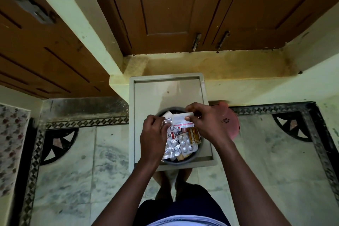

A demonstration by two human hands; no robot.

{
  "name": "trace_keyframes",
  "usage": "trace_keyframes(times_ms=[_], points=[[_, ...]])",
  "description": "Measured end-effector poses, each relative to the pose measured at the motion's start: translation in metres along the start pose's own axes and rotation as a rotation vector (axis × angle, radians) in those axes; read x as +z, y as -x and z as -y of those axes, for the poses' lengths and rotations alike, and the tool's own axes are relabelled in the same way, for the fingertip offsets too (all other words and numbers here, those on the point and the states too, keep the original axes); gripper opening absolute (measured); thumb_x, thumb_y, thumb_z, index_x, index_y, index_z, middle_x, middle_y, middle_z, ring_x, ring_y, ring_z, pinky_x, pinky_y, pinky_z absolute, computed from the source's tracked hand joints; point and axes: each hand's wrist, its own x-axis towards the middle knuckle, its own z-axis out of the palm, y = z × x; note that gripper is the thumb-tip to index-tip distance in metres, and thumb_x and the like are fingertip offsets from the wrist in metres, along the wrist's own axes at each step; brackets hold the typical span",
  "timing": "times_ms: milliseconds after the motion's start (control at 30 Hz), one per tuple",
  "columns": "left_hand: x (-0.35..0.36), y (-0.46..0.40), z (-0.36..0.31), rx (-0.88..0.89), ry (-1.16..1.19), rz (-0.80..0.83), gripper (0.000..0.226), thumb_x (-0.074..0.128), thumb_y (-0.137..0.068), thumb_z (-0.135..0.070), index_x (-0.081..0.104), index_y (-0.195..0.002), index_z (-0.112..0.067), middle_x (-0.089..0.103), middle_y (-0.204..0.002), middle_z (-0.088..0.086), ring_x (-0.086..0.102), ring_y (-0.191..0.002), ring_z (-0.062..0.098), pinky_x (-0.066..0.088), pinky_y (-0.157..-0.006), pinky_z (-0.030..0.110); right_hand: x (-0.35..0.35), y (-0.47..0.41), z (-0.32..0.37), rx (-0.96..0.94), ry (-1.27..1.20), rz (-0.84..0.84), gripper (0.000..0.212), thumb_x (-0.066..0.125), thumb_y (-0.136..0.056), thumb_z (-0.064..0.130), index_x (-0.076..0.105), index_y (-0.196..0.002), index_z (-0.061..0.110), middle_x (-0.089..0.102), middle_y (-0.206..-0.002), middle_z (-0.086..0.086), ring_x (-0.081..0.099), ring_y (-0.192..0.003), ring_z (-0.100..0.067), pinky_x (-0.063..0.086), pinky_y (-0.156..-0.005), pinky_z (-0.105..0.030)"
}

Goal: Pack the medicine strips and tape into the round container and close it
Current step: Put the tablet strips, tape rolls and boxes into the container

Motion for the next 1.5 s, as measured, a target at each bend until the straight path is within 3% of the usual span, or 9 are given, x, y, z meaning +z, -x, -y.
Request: trace_keyframes(times_ms=[167, 333, 433, 567, 733, 867, 1000, 1233, 1500], points=[[-0.009, 0.005, 0.009, -0.013, -0.039, -0.064, 0.015, 0.063, -0.099, -0.013, 0.07, -0.112, -0.01, 0.059, -0.106, 0.004, 0.06, -0.097, 0.021, 0.048, -0.082, 0.029, 0.018, -0.008, 0.009, -0.04, 0.062, 0.033, 0.023, 0.081, -0.083, 0.007, 0.076, -0.103, 0.015, 0.068, -0.085, 0.01, 0.063, -0.073, -0.004, 0.049, -0.068, -0.016], [-0.021, 0.028, 0.018, -0.076, -0.045, -0.04, 0.025, 0.058, -0.103, -0.013, 0.063, -0.127, -0.013, 0.052, -0.123, 0.006, 0.052, -0.112, 0.018, 0.035, -0.089, 0.016, 0.034, -0.012, 0.003, -0.165, 0.307, 0.051, 0.026, 0.078, -0.086, 0.013, 0.075, -0.112, 0.015, 0.068, -0.103, -0.007, 0.065, -0.093, -0.024, 0.057, -0.078, -0.039], [-0.021, 0.036, 0.024, -0.164, 0.019, 0.062, 0.032, 0.053, -0.106, -0.018, 0.056, -0.137, -0.015, 0.052, -0.125, 0.004, 0.051, -0.105, 0.01, 0.033, -0.085, 0.015, 0.033, -0.003, -0.006, -0.215, 0.371, -0.034, 0.033, 0.079, -0.086, 0.024, 0.073, -0.117, 0.015, 0.067, -0.107, -0.008, 0.059, -0.106, -0.028, 0.053, -0.083, -0.042], [-0.019, 0.037, 0.032, -0.196, 0.016, 0.1, 0.035, 0.051, -0.105, -0.013, 0.055, -0.139, -0.013, 0.06, -0.119, 0.004, 0.056, -0.109, 0.019, 0.033, -0.083, 0.022, 0.029, 0.015, -0.021, -0.227, 0.393, -0.166, 0.032, 0.08, -0.085, 0.026, 0.073, -0.112, 0.012, 0.064, -0.105, -0.01, 0.06, -0.101, -0.031, 0.053, -0.081, -0.04], [-0.018, 0.032, 0.032, -0.2, -0.036, 0.101, 0.023, 0.051, -0.101, -0.006, 0.064, -0.12, -0.008, 0.062, -0.106, 0.008, 0.06, -0.097, 0.027, 0.037, -0.076, 0.031, 0.031, 0.029, -0.05, -0.13, 0.393, -0.256, 0.035, 0.062, -0.091, 0.032, 0.07, -0.117, 0.011, 0.061, -0.105, -0.013, 0.059, -0.097, -0.032, 0.052, -0.084, -0.045], [-0.019, 0.026, 0.03, -0.21, -0.083, 0.126, 0.02, 0.048, -0.103, -0.009, 0.064, -0.115, -0.008, 0.06, -0.106, 0.01, 0.06, -0.094, 0.032, 0.047, -0.077, 0.04, 0.035, 0.043, -0.057, 0.005, 0.171, -0.335, 0.028, 0.053, -0.104, 0.024, 0.064, -0.124, 0.008, 0.063, -0.113, -0.014, 0.059, -0.103, -0.027, 0.042, -0.084, -0.03], [-0.021, 0.024, 0.031, -0.188, -0.089, 0.151, 0.02, 0.046, -0.104, -0.011, 0.063, -0.113, -0.007, 0.059, -0.106, 0.012, 0.06, -0.094, 0.034, 0.051, -0.08, 0.046, 0.035, 0.054, -0.064, 0.172, -0.037, -0.369, 0.025, 0.046, -0.108, 0.019, 0.066, -0.098, 0.007, 0.067, -0.087, -0.015, 0.063, -0.083, -0.033, 0.045, -0.071, -0.04], [-0.023, 0.019, 0.042, -0.209, -0.089, 0.135, 0.023, 0.045, -0.103, -0.01, 0.067, -0.111, -0.009, 0.066, -0.106, 0.013, 0.061, -0.097, 0.032, 0.049, -0.08, 0.04, 0.039, 0.053, -0.084, 0.25, -0.082, -0.27, 0.027, 0.047, -0.104, 0.008, 0.071, -0.091, 0.011, 0.069, -0.079, -0.003, 0.063, -0.074, -0.022, 0.046, -0.066, -0.036], [-0.03, 0.017, 0.047, -0.192, -0.064, 0.103, 0.025, 0.047, -0.103, -0.01, 0.068, -0.115, -0.011, 0.066, -0.107, 0.011, 0.061, -0.098, 0.03, 0.045, -0.079, 0.035, 0.036, 0.054, -0.072, 0.253, 0.038, -0.197, 0.007, 0.063, -0.089, 0.003, 0.069, -0.087, 0.005, 0.066, -0.077, -0.002, 0.061, -0.075, -0.018, 0.041, -0.059, -0.018]])
